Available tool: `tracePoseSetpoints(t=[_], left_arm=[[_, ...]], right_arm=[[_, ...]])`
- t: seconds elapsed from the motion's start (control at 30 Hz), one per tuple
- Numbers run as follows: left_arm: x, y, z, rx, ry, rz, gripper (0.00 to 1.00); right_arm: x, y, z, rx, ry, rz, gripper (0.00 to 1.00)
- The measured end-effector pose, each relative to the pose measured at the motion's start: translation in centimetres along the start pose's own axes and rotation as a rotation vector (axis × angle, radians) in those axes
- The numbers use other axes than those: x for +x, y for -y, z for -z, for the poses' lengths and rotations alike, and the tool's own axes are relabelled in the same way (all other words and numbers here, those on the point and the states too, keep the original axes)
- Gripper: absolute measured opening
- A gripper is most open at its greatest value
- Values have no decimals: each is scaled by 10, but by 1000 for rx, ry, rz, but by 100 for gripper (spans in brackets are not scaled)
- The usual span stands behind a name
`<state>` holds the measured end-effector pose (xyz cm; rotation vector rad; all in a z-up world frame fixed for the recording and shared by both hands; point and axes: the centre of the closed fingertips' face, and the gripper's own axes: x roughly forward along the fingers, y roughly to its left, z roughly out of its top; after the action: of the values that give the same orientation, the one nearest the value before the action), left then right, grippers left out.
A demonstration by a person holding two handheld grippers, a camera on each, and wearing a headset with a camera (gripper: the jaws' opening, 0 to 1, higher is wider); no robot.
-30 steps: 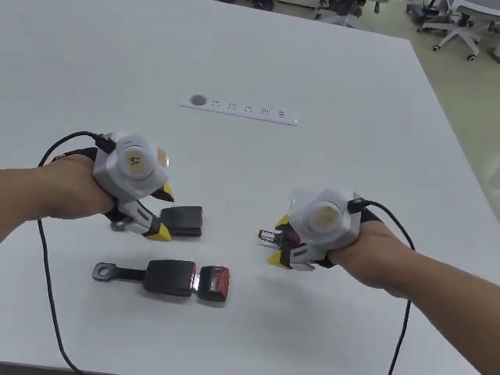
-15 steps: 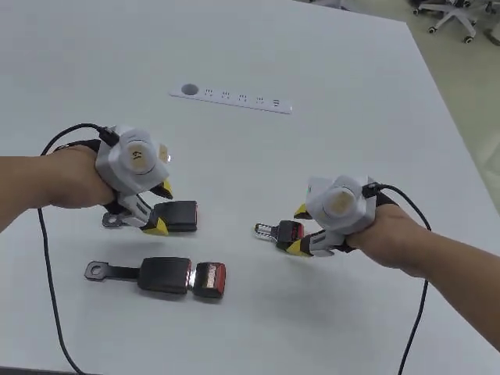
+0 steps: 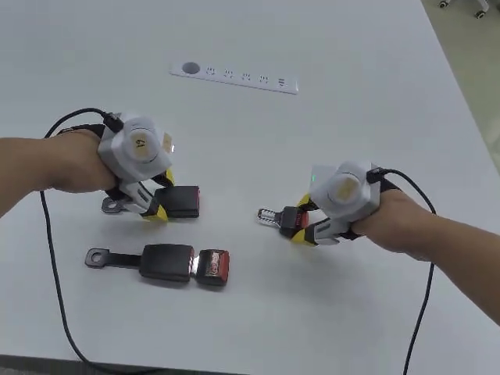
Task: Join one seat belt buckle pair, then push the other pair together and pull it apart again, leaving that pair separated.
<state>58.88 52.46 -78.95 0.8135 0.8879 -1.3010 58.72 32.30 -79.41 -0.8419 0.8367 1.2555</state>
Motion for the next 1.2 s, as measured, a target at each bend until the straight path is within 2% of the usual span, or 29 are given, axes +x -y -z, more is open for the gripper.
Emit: tracePoseSetpoints(t=[0.03,0.13,0.27,0.47,0.53,0.67,0.83,1.2], left_arm=[[0,1,-1,-5,12,8,36],[0,-1,-1,-2,9,12,35],[1,4,-5,53,-8,25,34],[-1,7,-9,60,-24,23,34],[-1,7,-9,58,-25,24,33],[-1,8,-10,72,-36,30,33],[-1,7,-9,68,-41,34,33],[1,3,-5,64,-49,26,33]], right_arm=[[2,2,1,1,2,-3,32],[1,3,1,8,10,-26,32],[-1,0,-1,12,10,-47,32],[5,3,1,11,-9,-46,32],[2,-1,-6,9,-7,-45,32],[11,0,-13,4,6,-50,32],[16,-1,-29,0,29,-50,32],[33,-9,-71,-21,72,-45,32]])
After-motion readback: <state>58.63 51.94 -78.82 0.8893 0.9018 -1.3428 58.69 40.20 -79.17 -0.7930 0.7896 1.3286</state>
